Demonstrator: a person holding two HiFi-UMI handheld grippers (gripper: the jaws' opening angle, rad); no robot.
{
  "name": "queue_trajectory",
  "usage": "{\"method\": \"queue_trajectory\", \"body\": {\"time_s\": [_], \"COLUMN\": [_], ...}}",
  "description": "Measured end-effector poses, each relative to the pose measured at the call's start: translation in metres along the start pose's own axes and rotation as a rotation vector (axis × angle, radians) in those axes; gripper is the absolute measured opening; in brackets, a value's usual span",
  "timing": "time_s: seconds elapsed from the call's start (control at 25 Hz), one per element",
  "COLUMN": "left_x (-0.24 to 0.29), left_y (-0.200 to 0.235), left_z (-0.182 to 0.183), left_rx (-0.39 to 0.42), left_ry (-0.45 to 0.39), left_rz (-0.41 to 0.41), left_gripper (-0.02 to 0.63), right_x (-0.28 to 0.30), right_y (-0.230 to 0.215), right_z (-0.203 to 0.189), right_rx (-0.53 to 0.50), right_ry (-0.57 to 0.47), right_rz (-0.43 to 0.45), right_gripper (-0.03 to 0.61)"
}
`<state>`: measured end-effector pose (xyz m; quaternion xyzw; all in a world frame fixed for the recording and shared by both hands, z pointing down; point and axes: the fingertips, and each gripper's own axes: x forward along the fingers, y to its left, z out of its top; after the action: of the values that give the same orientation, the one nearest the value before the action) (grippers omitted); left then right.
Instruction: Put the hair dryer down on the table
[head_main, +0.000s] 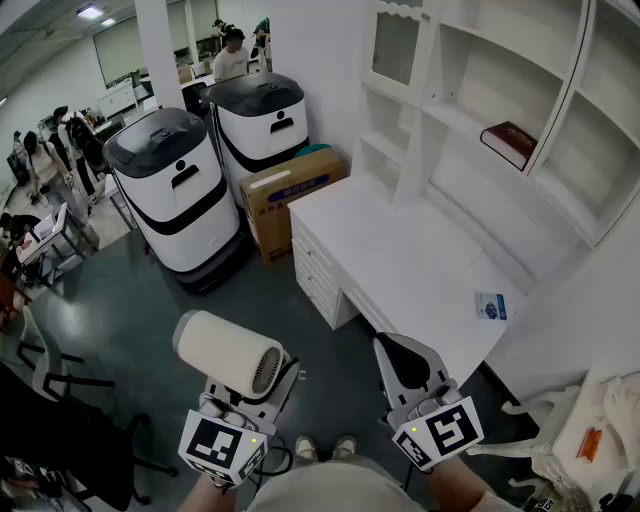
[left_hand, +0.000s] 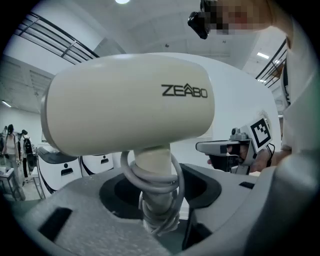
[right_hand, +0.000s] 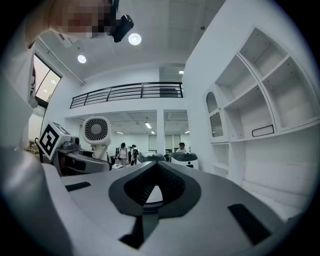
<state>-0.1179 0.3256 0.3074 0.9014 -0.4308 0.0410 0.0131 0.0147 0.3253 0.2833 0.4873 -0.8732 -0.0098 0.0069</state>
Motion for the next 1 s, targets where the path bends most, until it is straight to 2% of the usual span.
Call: {"method": "queue_trajectory", "body": {"time_s": [0.64,1.0], "left_x": [0.027,0.043], "left_y": [-0.012,-0.03], "left_z": [-0.002,-0.004], "left_rx": [0.013,0.009], "left_ry": [0.03,0.043], "left_rz": [-0.012,0.016], "left_gripper": [0.219,0.219], "right_x": [0.0,-0.012], "right_y": [-0.026,-0.051], "right_z": [-0.01,-0.017], "right_rx": [0.053,0.058], "right_ry": [0.011,0.019], "right_rz": [0.027,0.059], "right_gripper": [0.019,0.019]}}
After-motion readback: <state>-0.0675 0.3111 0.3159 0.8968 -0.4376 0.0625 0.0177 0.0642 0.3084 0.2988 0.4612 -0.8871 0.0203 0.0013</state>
